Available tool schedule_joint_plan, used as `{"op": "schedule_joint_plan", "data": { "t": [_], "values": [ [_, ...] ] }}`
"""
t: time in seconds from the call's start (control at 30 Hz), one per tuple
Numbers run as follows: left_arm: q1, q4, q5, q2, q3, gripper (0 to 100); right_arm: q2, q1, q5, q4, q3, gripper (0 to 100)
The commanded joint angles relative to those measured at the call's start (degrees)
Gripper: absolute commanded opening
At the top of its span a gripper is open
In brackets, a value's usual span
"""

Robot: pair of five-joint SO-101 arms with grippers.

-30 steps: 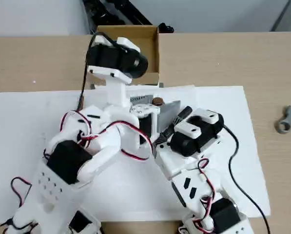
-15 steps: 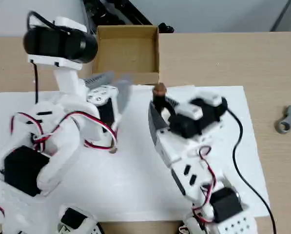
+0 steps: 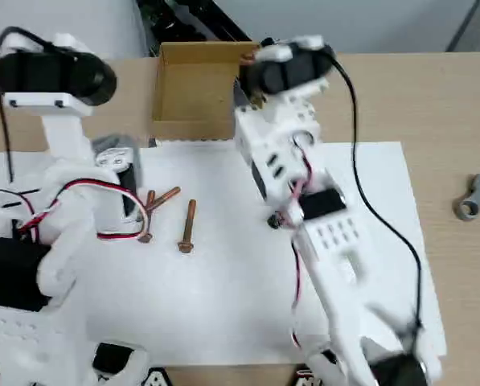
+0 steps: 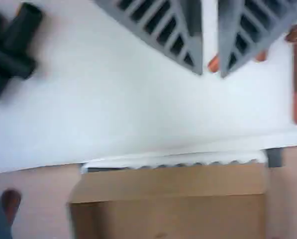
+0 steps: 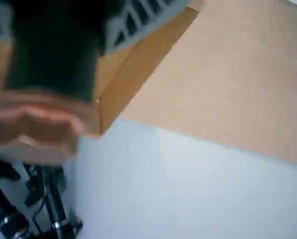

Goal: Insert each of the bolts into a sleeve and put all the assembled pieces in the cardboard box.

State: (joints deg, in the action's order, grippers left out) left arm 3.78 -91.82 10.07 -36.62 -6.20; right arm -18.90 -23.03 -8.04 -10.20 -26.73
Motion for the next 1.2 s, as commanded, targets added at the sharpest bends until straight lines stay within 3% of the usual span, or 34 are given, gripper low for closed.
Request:
{"op": "schedule_joint_plan", "data": {
  "t": [0.0,0.37,0.6,1.03,1.17],
  "values": [
    [-3.3,-0.5,-2.1,-0.7,0.8,0,9.2,0.7,-0.7,2.6,11.8,0.3],
    [-6.6,-0.4,-4.0,-0.7,6.2,0,40.3,3.4,-0.5,1.9,35.3,0.8],
    [-6.6,0.0,-4.2,-0.1,7.0,0,52.7,3.2,-0.5,-2.6,46.8,11.7],
    [-6.6,9.5,-4.1,0.0,25.2,1,57.3,3.5,-0.5,-6.3,54.1,12.1],
    [-6.6,9.7,-4.1,0.2,26.7,6,54.0,3.5,-0.5,-10.9,54.1,12.1]
  ]
}}
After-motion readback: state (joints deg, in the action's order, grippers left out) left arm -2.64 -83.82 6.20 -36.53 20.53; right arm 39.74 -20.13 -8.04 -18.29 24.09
